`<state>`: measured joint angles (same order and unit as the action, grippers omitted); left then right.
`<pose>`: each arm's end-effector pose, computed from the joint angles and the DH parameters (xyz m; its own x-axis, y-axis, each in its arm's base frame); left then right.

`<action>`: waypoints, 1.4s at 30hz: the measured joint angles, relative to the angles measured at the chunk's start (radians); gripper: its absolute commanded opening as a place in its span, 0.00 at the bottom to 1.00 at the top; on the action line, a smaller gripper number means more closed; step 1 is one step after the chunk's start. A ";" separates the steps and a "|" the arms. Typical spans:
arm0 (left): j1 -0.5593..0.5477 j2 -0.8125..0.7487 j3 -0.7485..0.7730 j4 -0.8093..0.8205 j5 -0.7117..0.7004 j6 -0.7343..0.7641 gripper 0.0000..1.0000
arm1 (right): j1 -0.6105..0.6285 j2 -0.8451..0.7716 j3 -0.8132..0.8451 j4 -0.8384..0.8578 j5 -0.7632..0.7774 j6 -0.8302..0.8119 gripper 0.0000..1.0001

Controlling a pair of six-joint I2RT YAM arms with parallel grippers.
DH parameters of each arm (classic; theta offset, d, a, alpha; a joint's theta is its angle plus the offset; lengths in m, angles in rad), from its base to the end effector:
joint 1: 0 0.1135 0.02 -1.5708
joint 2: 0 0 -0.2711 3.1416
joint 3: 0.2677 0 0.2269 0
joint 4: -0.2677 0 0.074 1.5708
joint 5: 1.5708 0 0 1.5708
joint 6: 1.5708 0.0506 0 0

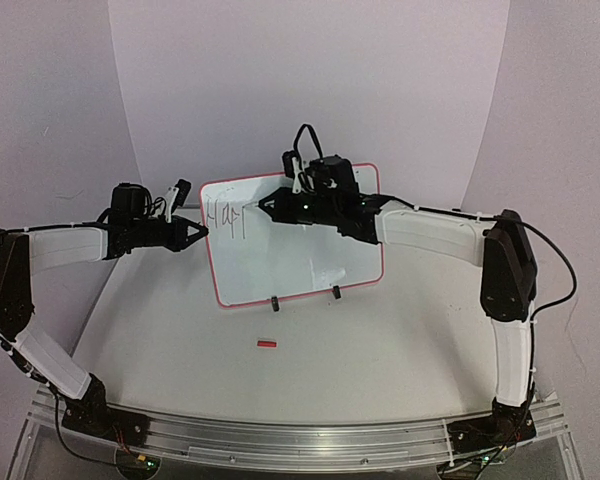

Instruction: Write a sentence on the whiteboard

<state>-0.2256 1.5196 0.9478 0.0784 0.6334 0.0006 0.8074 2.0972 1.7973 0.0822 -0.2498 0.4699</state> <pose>0.3088 -0.1016 0.2619 -0.4612 0.1064 -0.8809 0.6887 0.6689 -0.2798 0.3388 0.3721 0.3140 -0.5257 0.0852 -0.8464 -0.7054 0.5125 0.4897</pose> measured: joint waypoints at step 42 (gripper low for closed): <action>0.000 0.000 0.000 0.000 0.000 0.000 0.00 | 0.000 -0.002 -0.047 -0.004 -0.044 -0.013 0.00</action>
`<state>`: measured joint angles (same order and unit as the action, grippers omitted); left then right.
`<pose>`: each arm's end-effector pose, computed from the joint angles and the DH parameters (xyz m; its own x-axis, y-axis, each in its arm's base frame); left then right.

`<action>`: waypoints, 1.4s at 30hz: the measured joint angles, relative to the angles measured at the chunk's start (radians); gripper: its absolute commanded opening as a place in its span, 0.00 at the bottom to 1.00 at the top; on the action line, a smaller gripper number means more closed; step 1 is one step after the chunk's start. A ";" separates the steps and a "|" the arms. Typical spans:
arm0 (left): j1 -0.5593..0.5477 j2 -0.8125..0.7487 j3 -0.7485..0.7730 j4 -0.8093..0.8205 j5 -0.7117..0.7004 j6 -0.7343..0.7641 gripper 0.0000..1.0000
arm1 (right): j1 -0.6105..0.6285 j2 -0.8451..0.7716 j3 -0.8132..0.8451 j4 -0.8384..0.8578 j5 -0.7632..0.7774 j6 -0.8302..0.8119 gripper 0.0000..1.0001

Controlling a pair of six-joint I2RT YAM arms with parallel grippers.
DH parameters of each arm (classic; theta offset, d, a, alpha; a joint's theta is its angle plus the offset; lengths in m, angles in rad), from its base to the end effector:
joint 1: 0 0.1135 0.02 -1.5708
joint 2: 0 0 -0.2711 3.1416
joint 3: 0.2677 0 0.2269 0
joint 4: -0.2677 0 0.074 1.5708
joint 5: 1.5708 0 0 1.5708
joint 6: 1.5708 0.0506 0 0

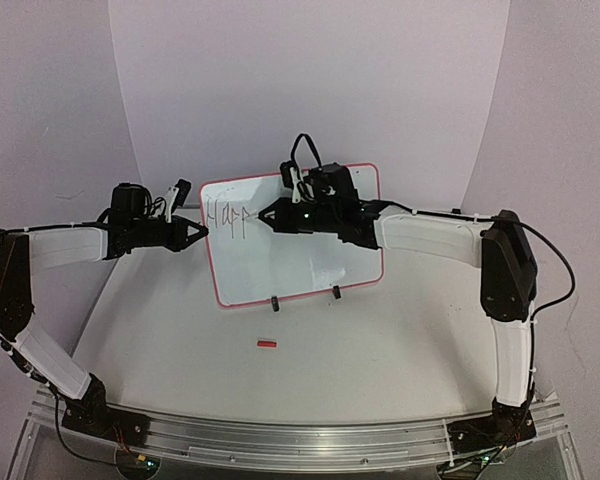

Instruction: Write a sentence on the whiteboard

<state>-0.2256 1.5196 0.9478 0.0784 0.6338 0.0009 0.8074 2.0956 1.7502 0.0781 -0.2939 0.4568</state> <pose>0.3088 -0.1016 0.2619 -0.4610 0.1066 -0.8810 0.6890 0.6686 -0.2797 0.3352 0.3715 0.2982 -0.5541 0.0316 -0.8318 -0.7134 0.4969 0.4941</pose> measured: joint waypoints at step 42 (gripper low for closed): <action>0.000 0.000 0.000 0.000 0.000 0.000 0.00 | -0.043 -0.124 -0.096 -0.014 -0.022 -0.008 0.00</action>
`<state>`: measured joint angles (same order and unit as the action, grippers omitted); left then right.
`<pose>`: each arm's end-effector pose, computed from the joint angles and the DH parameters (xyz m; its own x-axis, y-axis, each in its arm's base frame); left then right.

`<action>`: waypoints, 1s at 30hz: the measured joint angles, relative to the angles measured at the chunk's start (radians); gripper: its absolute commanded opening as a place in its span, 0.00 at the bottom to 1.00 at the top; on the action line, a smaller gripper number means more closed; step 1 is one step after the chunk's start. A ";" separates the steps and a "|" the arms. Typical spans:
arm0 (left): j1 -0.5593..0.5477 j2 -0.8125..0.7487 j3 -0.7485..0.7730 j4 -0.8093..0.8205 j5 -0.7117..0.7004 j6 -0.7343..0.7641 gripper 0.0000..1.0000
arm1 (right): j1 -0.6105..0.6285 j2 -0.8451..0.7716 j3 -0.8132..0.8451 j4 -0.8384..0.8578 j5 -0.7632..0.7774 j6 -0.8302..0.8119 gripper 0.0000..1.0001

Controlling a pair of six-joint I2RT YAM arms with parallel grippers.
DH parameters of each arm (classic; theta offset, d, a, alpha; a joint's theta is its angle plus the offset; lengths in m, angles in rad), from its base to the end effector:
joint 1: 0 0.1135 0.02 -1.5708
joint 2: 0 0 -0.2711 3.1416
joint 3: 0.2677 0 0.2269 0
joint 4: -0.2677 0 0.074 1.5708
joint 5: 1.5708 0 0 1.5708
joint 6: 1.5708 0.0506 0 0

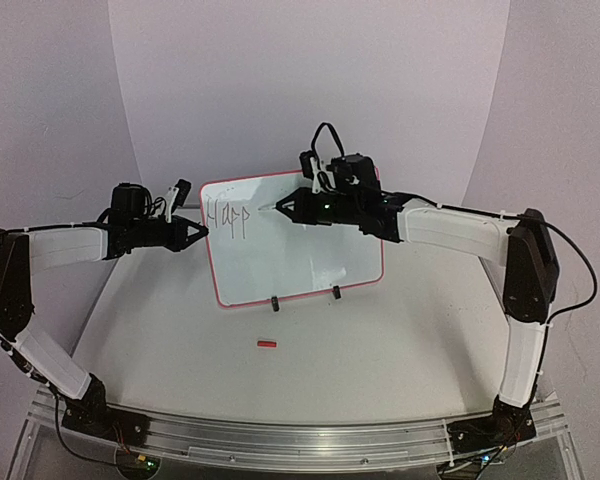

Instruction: Write a sentence on the whiteboard

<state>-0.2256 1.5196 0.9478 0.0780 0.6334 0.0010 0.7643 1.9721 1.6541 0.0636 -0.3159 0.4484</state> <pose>0.3088 -0.1016 0.2619 -0.4613 0.1067 -0.8808 0.6887 0.6689 -0.2797 0.3289 0.3371 0.3209 -0.5430 0.0503 -0.8382 -0.7096 0.5063 0.4900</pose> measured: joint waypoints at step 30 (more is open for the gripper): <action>0.000 0.000 0.000 0.000 -0.001 0.000 0.00 | 0.000 0.074 0.040 -0.019 -0.017 0.016 0.00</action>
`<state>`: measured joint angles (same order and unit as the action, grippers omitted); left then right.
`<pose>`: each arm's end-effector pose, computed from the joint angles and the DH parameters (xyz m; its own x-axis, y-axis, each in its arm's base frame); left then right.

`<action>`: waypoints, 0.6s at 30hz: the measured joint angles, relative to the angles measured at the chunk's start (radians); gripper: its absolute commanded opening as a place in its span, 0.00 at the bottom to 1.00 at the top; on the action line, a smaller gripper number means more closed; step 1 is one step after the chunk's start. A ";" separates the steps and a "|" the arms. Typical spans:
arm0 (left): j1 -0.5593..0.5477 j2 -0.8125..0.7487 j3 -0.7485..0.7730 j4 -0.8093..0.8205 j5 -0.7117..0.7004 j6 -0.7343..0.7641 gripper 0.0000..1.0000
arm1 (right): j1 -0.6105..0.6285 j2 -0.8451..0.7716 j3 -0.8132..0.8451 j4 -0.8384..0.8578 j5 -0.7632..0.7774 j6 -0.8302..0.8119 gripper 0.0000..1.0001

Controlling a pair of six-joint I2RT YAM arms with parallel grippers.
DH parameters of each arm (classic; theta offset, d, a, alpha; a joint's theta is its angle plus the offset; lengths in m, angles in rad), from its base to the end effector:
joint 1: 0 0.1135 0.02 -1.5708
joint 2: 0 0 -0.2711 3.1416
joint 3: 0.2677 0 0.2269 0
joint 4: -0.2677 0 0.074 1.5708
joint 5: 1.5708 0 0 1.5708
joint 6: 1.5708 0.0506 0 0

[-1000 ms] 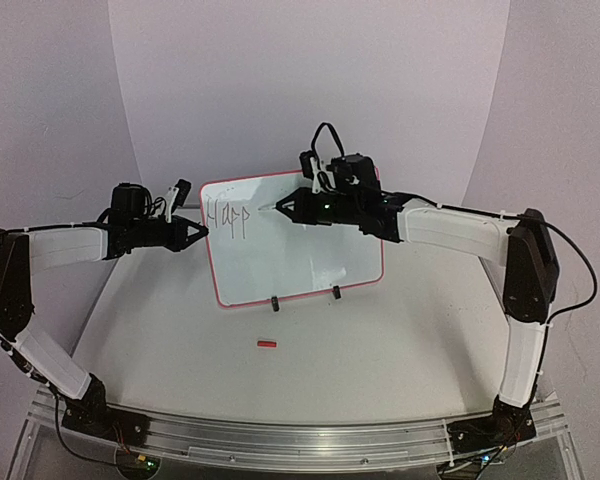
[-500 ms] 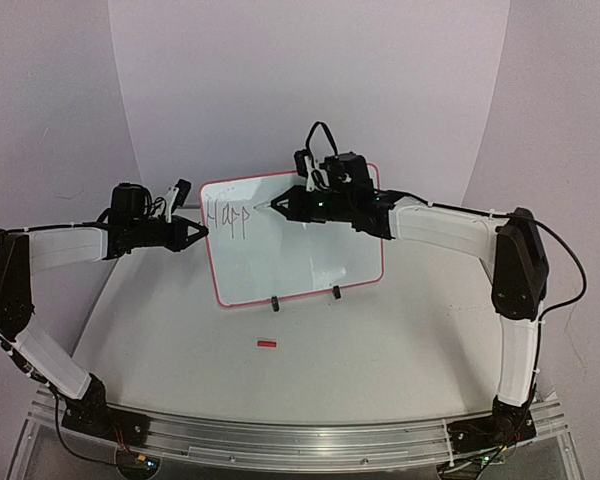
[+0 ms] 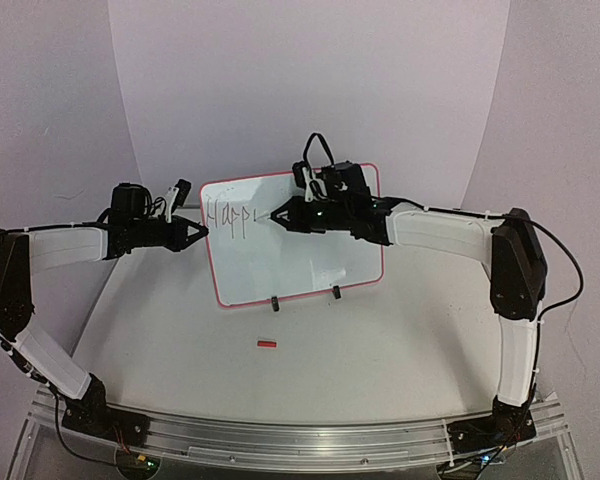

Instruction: Write a sentence on the whiteboard

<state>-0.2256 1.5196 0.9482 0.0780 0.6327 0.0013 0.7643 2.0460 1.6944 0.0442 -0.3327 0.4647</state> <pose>0.3089 -0.1016 0.2620 -0.4607 0.1068 -0.8811 0.6886 0.6694 -0.2789 0.3396 0.3484 0.2987 -0.5891 0.0220 -0.8078 -0.6877 0.5112 0.5155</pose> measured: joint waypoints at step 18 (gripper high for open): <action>0.000 0.000 0.000 0.000 0.000 0.000 0.00 | 0.000 -0.025 -0.026 0.015 -0.047 0.019 0.00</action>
<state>-0.2260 1.5196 0.9482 0.0776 0.6327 0.0017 0.7643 2.0210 1.6681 0.0593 -0.3798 0.4838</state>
